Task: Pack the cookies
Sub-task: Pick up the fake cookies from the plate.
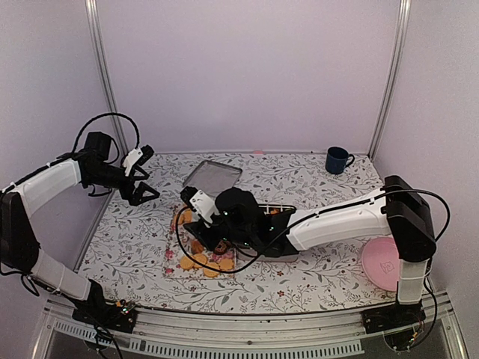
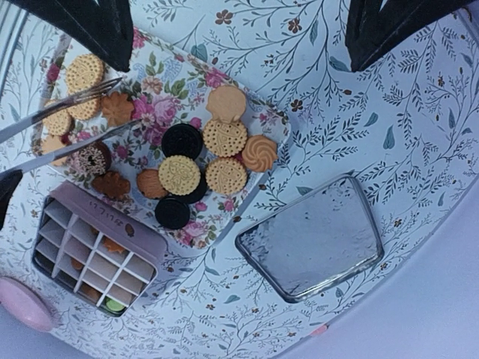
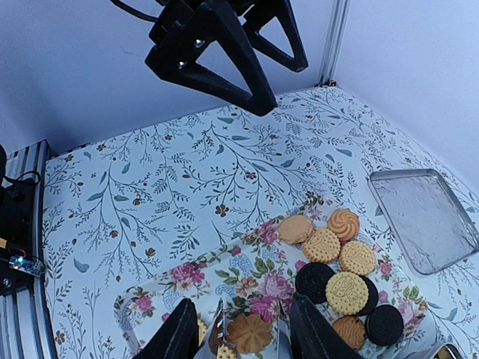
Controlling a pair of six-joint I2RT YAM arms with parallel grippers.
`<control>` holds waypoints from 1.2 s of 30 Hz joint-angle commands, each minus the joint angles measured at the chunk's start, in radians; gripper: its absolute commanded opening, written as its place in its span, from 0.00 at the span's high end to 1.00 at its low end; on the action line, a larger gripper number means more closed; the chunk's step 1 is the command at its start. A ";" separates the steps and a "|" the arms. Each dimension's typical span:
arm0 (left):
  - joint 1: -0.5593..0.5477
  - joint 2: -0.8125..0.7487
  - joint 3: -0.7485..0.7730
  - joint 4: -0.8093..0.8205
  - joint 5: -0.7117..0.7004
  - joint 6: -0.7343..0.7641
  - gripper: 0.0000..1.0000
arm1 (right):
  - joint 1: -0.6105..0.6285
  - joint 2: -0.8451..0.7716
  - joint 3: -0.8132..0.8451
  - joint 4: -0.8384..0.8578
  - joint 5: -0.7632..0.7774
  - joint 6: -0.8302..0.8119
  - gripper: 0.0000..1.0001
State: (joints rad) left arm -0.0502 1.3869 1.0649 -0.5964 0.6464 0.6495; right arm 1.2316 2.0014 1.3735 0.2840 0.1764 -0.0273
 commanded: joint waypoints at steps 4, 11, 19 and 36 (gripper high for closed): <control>0.001 -0.011 0.016 0.013 0.006 -0.011 0.01 | 0.006 0.024 0.045 -0.055 0.046 -0.012 0.57; 0.001 -0.007 0.021 0.014 0.006 -0.014 0.01 | 0.005 0.008 0.041 -0.137 0.106 0.088 0.60; 0.001 -0.007 0.021 0.012 0.006 -0.014 0.01 | 0.005 0.010 0.049 -0.199 0.109 0.144 0.62; 0.002 -0.002 0.039 0.003 -0.013 -0.019 0.01 | -0.012 -0.049 0.123 -0.129 0.135 0.043 0.79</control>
State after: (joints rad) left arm -0.0502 1.3869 1.0744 -0.5961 0.6392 0.6376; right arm 1.2289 2.0056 1.4521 0.1390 0.2977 0.0692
